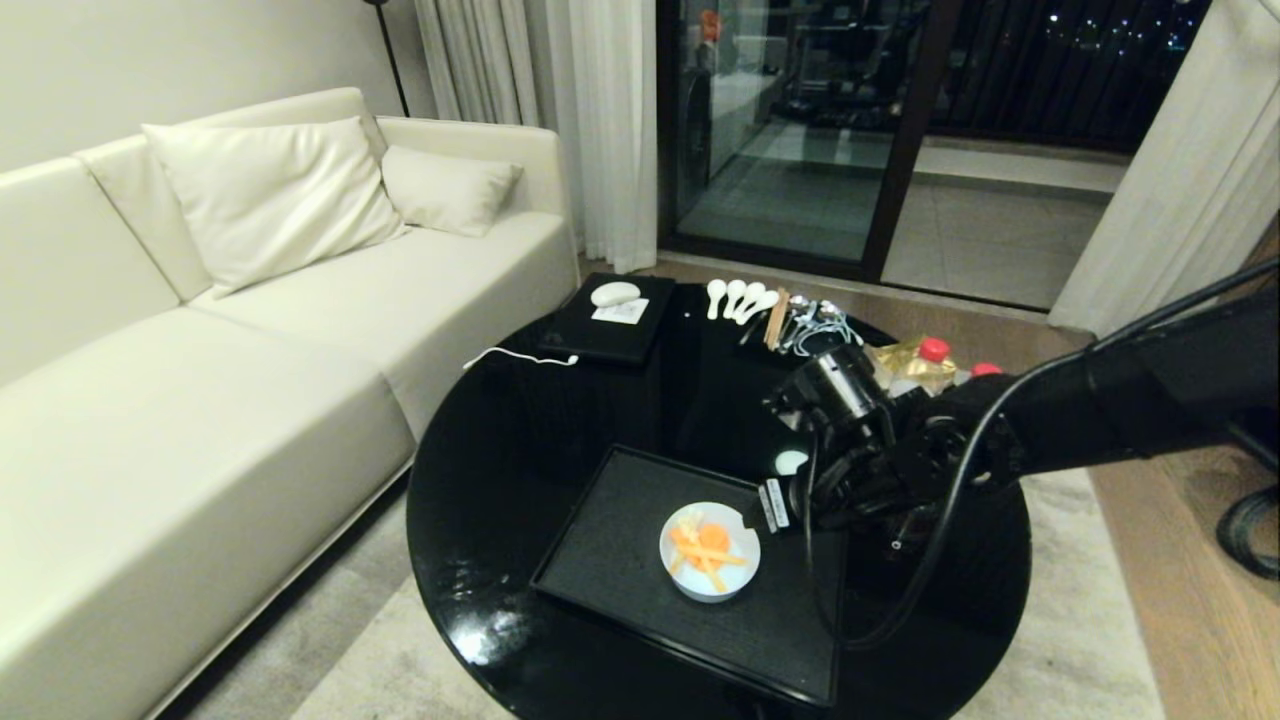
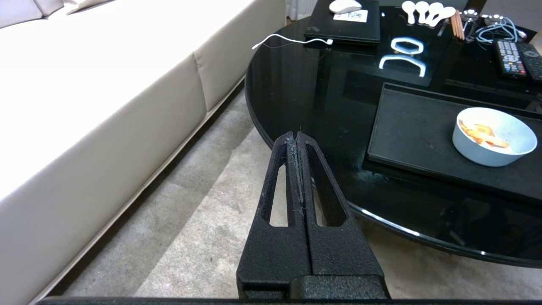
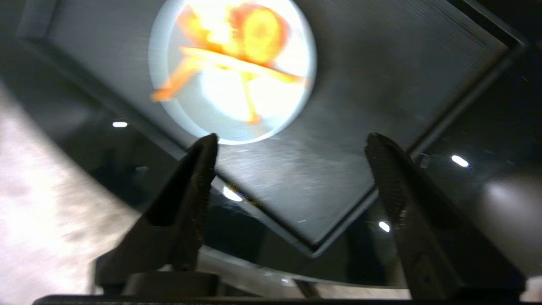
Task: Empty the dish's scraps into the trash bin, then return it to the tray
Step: Pick up the bowl with leftover food
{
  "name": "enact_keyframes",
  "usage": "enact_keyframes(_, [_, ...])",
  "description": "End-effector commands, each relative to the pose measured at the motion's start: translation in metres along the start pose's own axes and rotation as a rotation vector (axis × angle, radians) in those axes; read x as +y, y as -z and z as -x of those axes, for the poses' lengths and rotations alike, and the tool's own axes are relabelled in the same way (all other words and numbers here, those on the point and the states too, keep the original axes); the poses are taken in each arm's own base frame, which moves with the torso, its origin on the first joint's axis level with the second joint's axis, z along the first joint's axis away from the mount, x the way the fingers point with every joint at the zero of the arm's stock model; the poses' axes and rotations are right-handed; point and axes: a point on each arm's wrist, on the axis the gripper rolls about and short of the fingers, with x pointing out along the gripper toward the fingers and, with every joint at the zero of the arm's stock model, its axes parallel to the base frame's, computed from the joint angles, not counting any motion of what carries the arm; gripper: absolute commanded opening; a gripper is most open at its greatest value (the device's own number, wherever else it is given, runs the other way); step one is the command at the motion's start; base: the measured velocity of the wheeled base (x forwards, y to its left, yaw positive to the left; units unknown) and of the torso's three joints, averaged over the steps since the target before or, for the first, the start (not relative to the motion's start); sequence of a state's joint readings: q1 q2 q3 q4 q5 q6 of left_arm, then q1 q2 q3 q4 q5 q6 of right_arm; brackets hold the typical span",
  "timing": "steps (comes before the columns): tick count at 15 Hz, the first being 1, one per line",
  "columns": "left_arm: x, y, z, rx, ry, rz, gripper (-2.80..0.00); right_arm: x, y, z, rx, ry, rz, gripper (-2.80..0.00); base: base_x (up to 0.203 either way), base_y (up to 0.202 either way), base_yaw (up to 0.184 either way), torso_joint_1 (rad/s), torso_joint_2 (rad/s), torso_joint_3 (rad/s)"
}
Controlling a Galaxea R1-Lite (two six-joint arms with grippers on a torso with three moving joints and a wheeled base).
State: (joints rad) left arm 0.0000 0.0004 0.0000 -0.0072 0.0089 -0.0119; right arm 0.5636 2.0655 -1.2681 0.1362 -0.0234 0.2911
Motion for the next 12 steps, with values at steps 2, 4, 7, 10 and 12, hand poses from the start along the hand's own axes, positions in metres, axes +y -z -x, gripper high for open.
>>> enact_keyframes(2, [0.000,0.000,0.000,-0.001,0.000,0.000,-2.80,-0.003,0.010,-0.034,0.046,0.103,0.004,0.00,0.000,0.000,0.000,0.000,0.00,0.000])
enact_keyframes(4, [0.000,0.000,0.000,-0.001,0.000,0.000,-2.80,0.001,0.003,-0.042,0.015,0.139,-0.033,0.00,0.000,0.000,0.000,0.000,0.00,0.000])
enact_keyframes(7, [0.000,0.000,0.000,-0.001,0.000,0.000,-2.80,0.010,-0.001,-0.052,0.003,0.141,-0.052,0.00,0.000,0.000,0.000,0.000,0.00,0.000])
enact_keyframes(10, [0.000,0.000,0.000,-0.001,0.000,0.000,-2.80,0.008,0.005,-0.065,0.015,0.204,-0.044,0.00,0.000,0.000,0.000,0.000,0.00,0.000])
enact_keyframes(12, [0.000,0.000,0.000,-0.001,0.000,0.000,-2.80,0.006,0.006,-0.070,0.008,0.232,-0.042,0.00,0.000,0.000,0.000,0.000,0.00,0.000])
